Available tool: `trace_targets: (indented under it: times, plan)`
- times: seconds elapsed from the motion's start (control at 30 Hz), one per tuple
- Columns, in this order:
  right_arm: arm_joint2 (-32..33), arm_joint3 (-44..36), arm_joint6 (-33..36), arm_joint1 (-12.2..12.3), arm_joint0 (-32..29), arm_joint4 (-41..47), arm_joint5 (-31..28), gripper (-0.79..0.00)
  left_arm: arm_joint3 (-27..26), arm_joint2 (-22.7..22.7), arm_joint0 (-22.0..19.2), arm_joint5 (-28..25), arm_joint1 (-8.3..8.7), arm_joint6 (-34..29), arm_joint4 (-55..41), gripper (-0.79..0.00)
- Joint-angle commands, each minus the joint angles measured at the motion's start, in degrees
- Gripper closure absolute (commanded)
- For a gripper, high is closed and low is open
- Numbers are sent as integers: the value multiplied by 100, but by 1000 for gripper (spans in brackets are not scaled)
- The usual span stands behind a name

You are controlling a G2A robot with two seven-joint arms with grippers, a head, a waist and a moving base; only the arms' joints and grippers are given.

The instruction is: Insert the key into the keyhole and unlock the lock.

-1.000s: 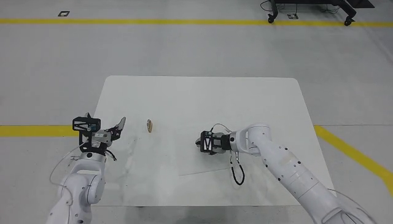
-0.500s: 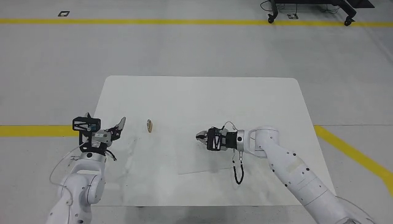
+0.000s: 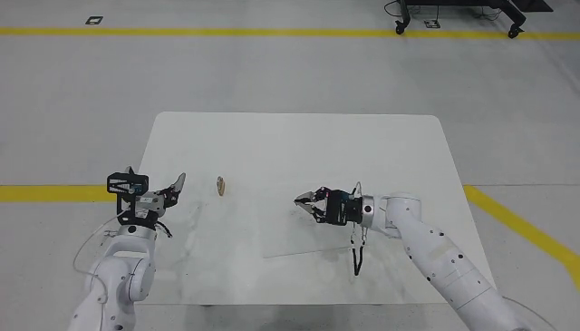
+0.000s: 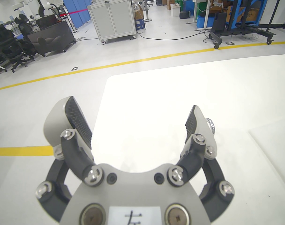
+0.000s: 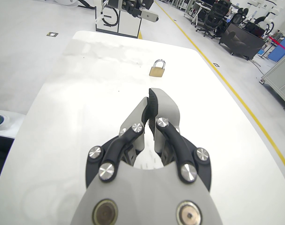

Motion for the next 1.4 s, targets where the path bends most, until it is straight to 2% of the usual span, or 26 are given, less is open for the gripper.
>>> trace_targets:
  times: [0.0, 0.1, 0.23, 0.33, 0.4, 0.5, 0.6, 1.03, 1.1, 1.2, 1.37]
  plan:
    - [0, 0, 0, 0, 0, 0, 0, 0, 0, 0, 0, 0, 0, 0, 0, -785]
    - [-88, -68, 88, -23, -40, 93, 91, 0, 0, 0, 0, 0, 0, 0, 0, -785]
    - [-147, 76, -443, -74, 98, 708, -193, 0, 0, 0, 0, 0, 0, 0, 0, -785]
    - [-210, 272, -905, -144, 192, 1670, -716, 0, 0, 0, 0, 0, 0, 0, 0, -785]
    - [-271, 436, -965, -195, 268, 2308, -1042, 0, 0, 0, 0, 0, 0, 0, 0, -785]
    - [-465, 513, -838, -231, 396, 2936, -1073, 0, 0, 0, 0, 0, 0, 0, 0, -785]
    - [-359, 603, -608, -221, 407, 3060, -808, 0, 0, 0, 0, 0, 0, 0, 0, -785]
    - [-359, 603, -608, -221, 407, 3060, -808, 0, -53, 25, -38, -50, -7, 71, -42, -785]
    - [-362, 587, -608, -224, 394, 3088, -793, 0, -135, 94, -101, -413, -20, 59, -468, -785]
    - [-468, 590, -469, -279, 332, 3529, -796, 0, -222, -29, -268, -1494, -15, -194, -1913, -785]
    - [-792, 989, -398, -451, 504, 4314, -1046, 0, -88, -46, -777, -3009, 36, -1346, -4080, -785]
